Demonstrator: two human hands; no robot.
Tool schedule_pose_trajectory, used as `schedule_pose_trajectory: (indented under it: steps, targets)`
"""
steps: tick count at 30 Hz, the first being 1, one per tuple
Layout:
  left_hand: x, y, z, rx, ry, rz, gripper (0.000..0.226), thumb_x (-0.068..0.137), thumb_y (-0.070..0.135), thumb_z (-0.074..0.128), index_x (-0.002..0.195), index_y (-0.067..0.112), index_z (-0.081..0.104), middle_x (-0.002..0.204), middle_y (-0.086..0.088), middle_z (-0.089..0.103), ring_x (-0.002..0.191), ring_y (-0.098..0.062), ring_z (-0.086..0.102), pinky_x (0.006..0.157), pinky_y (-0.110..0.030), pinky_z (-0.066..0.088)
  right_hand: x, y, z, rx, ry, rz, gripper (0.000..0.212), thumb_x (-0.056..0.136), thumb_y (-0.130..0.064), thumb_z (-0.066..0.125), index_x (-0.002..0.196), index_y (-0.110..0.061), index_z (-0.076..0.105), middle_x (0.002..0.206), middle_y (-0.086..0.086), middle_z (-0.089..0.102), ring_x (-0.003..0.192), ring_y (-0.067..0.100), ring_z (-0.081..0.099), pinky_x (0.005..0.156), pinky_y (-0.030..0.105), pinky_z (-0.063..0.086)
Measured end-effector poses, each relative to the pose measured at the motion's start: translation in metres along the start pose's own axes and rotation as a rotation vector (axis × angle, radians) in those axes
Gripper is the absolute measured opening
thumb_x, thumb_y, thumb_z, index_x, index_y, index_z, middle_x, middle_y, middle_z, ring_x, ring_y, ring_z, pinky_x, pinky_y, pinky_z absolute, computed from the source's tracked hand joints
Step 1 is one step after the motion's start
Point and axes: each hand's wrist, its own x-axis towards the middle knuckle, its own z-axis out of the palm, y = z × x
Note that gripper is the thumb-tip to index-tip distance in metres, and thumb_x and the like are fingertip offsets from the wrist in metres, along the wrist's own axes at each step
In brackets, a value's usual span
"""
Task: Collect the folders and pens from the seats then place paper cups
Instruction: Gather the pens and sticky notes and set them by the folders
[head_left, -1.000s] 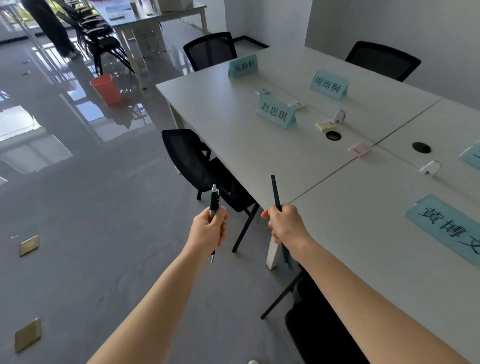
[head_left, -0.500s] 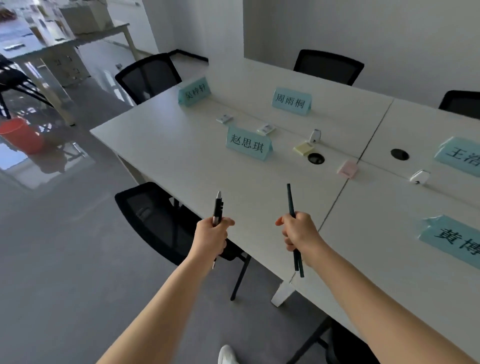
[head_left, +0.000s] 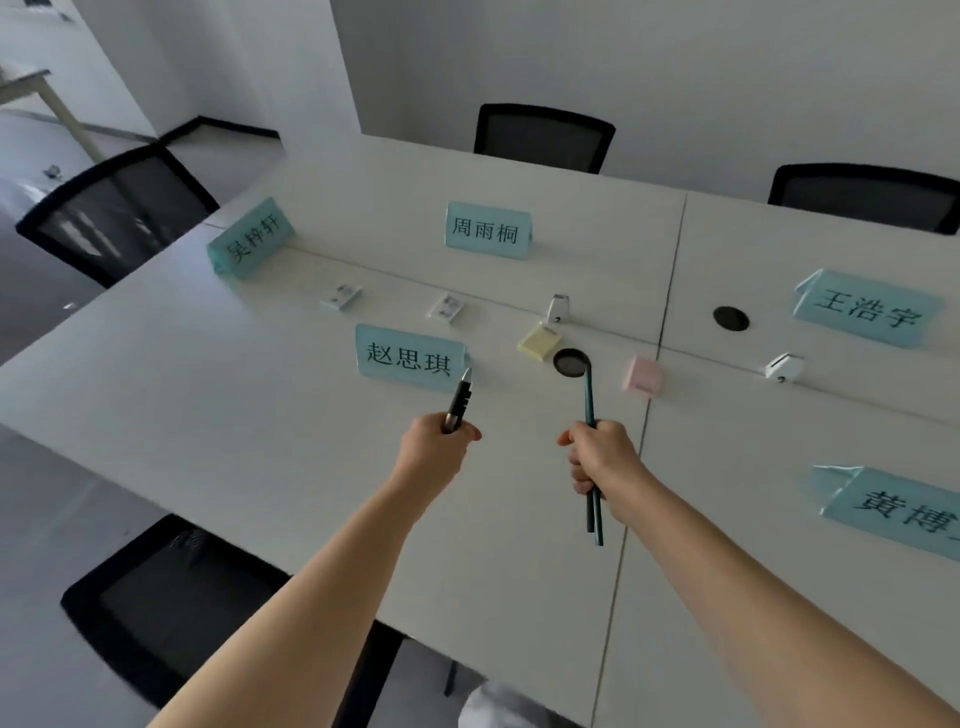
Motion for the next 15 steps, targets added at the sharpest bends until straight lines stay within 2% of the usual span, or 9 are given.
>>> schedule_pose_trajectory:
  steps: [3, 6, 8, 9, 11, 13, 15]
  targets:
    - [0.049, 0.031, 0.021, 0.103, 0.072, -0.015, 0.011, 0.080, 0.015, 0.058, 0.071, 0.011, 0.059, 0.060, -0.003, 0.049, 0.056, -0.021, 0.044, 0.054, -0.027, 0.036, 0.057, -0.014, -0.013, 0.011, 0.044, 0.059, 0.013, 0.088, -0.007, 0.042, 0.085, -0.006, 0.054, 0.055, 0.003, 0.038, 0.040, 0.014, 0.031, 0.040, 0.022, 0.026]
    - [0.096, 0.063, 0.048, 0.166, 0.071, -0.015, 0.022, 0.078, 0.013, 0.057, 0.060, 0.013, 0.045, 0.056, -0.001, 0.045, 0.049, -0.018, 0.038, 0.046, -0.021, 0.031, 0.112, -0.027, -0.032, -0.023, 0.130, 0.127, 0.003, 0.081, -0.007, 0.048, 0.082, -0.009, 0.048, 0.060, 0.006, 0.040, 0.044, 0.017, 0.033, 0.042, 0.023, 0.030]
    - [0.126, 0.079, 0.068, 0.235, 0.060, -0.012, 0.015, 0.078, 0.014, 0.058, 0.065, 0.008, 0.053, 0.061, -0.002, 0.050, 0.051, -0.018, 0.042, 0.045, -0.022, 0.033, 0.146, -0.031, -0.046, -0.075, 0.194, 0.173, 0.006, 0.081, -0.007, 0.051, 0.081, -0.009, 0.045, 0.063, 0.007, 0.043, 0.047, 0.019, 0.039, 0.044, 0.025, 0.032]
    - [0.139, 0.085, 0.076, 0.272, 0.063, -0.004, 0.011, 0.077, 0.015, 0.059, 0.071, 0.006, 0.059, 0.064, -0.003, 0.054, 0.054, -0.020, 0.046, 0.048, -0.022, 0.037, 0.159, -0.032, -0.052, -0.100, 0.221, 0.191, 0.008, 0.082, -0.008, 0.052, 0.087, -0.007, 0.046, 0.068, 0.008, 0.046, 0.051, 0.021, 0.043, 0.044, 0.025, 0.034]
    - [0.170, 0.094, 0.095, 0.338, 0.061, 0.024, 0.012, 0.076, 0.016, 0.060, 0.078, 0.004, 0.063, 0.066, -0.003, 0.056, 0.059, -0.024, 0.050, 0.054, -0.026, 0.043, 0.191, -0.031, -0.064, -0.158, 0.258, 0.232, 0.026, 0.085, -0.011, 0.053, 0.109, -0.002, 0.049, 0.085, 0.011, 0.052, 0.063, 0.024, 0.051, 0.045, 0.024, 0.036]
    - [0.200, 0.097, 0.113, 0.426, 0.052, 0.056, 0.012, 0.076, 0.019, 0.064, 0.080, 0.007, 0.064, 0.069, -0.003, 0.058, 0.067, -0.026, 0.055, 0.060, -0.031, 0.048, 0.221, -0.031, -0.072, -0.205, 0.292, 0.248, 0.049, 0.087, -0.013, 0.055, 0.133, -0.001, 0.043, 0.101, 0.013, 0.058, 0.072, 0.025, 0.056, 0.052, 0.026, 0.044]
    - [0.226, 0.097, 0.128, 0.535, 0.043, 0.079, 0.018, 0.078, 0.025, 0.066, 0.088, 0.010, 0.063, 0.084, -0.005, 0.061, 0.078, -0.027, 0.059, 0.065, -0.033, 0.049, 0.246, -0.029, -0.078, -0.225, 0.353, 0.263, 0.054, 0.085, -0.014, 0.057, 0.135, 0.000, 0.041, 0.117, 0.018, 0.059, 0.086, 0.030, 0.059, 0.069, 0.034, 0.053]
